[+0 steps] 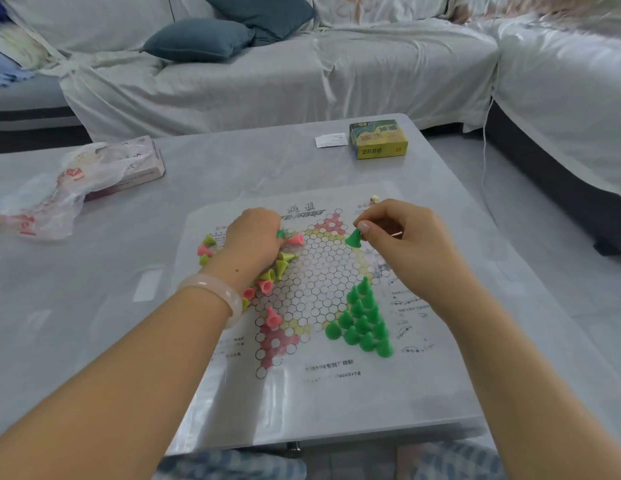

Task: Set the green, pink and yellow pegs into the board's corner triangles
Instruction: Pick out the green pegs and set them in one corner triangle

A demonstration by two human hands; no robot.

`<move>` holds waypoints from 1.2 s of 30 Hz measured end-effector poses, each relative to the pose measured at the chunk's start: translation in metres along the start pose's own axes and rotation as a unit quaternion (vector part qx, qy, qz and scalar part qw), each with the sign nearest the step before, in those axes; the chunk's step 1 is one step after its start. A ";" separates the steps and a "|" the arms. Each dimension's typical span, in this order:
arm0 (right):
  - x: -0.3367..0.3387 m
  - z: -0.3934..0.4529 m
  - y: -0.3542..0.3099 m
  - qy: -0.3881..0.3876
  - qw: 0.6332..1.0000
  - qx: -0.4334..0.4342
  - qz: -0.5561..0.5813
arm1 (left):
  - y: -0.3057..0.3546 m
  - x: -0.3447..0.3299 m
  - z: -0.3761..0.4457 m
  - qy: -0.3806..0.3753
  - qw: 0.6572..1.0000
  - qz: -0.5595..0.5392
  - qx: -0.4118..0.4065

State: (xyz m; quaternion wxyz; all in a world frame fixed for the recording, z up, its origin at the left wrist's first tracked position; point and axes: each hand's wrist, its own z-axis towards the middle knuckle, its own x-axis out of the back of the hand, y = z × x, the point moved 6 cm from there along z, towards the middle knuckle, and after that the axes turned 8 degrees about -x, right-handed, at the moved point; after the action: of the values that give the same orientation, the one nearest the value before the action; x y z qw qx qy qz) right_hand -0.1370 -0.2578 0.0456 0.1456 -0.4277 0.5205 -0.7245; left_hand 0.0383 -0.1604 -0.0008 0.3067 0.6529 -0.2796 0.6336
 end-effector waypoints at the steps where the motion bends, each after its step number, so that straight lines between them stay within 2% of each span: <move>1: -0.001 0.000 0.000 -0.002 1.000 0.001 0.002 | 0.000 0.001 -0.002 0.008 1.000 -0.022 0.003; 4: -0.004 -0.001 -0.002 -0.020 1.000 0.006 0.003 | -0.005 0.011 -0.016 0.052 0.986 -0.154 0.033; 10: -0.014 -0.003 0.000 -0.055 0.998 0.003 -0.036 | -0.020 0.020 -0.062 0.094 0.905 -0.395 0.128; 17: -0.025 -0.004 0.002 -0.087 0.993 -0.001 -0.078 | -0.026 0.023 -0.092 0.128 0.845 -0.494 0.160; 27: -0.033 -0.003 0.010 -0.130 0.977 -0.009 -0.169 | -0.026 0.029 -0.090 0.172 0.853 -0.474 0.134; 32: -0.040 -0.009 0.012 -0.182 0.959 -0.003 -0.218 | -0.018 0.030 -0.091 0.169 0.879 -0.437 0.095; 36: -0.042 -0.012 0.015 -0.188 0.955 -0.012 -0.230 | -0.018 0.028 -0.093 0.159 0.886 -0.426 0.093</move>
State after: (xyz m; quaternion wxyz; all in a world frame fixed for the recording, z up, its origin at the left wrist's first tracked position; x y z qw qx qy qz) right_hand -0.1252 -0.2289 0.0112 0.0654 -0.6661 0.3800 -0.6385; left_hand -0.0080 -0.0773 0.0270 0.5253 0.6249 0.1384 0.5607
